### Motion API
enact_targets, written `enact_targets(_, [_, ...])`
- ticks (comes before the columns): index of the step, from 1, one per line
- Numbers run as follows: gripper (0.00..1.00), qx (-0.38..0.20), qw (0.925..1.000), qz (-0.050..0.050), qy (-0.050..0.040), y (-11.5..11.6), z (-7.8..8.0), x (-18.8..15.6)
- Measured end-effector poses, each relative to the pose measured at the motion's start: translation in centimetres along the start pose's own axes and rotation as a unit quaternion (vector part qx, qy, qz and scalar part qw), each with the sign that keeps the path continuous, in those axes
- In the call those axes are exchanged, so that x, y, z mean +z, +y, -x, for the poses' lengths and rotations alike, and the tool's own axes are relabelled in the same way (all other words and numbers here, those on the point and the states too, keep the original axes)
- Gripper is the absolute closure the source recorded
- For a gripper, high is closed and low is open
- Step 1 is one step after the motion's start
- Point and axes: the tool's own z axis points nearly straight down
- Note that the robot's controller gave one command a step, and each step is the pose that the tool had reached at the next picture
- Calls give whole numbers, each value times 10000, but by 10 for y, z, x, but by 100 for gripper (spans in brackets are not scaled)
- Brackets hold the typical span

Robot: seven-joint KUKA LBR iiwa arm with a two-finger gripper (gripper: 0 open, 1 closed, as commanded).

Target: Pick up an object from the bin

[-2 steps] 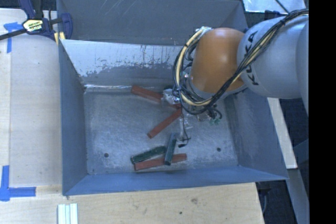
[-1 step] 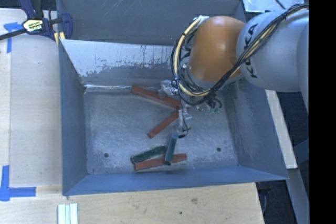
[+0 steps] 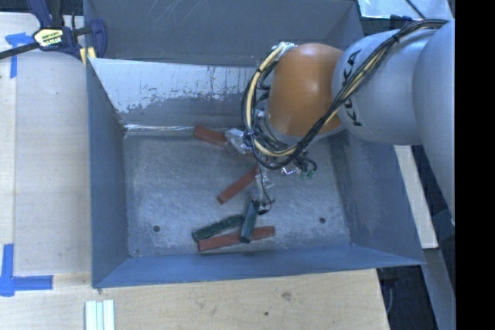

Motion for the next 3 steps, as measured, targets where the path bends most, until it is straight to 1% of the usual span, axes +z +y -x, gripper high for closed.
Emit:
enact_targets(1, [100,-1095,9940,-9,-36,-5,19,-1])
enact_targets(2, [100,-1094,9940,-9,-36,-5,19,-1])
enact_targets(3, [100,-1093,9940,-2,-17,-5,18,-4])
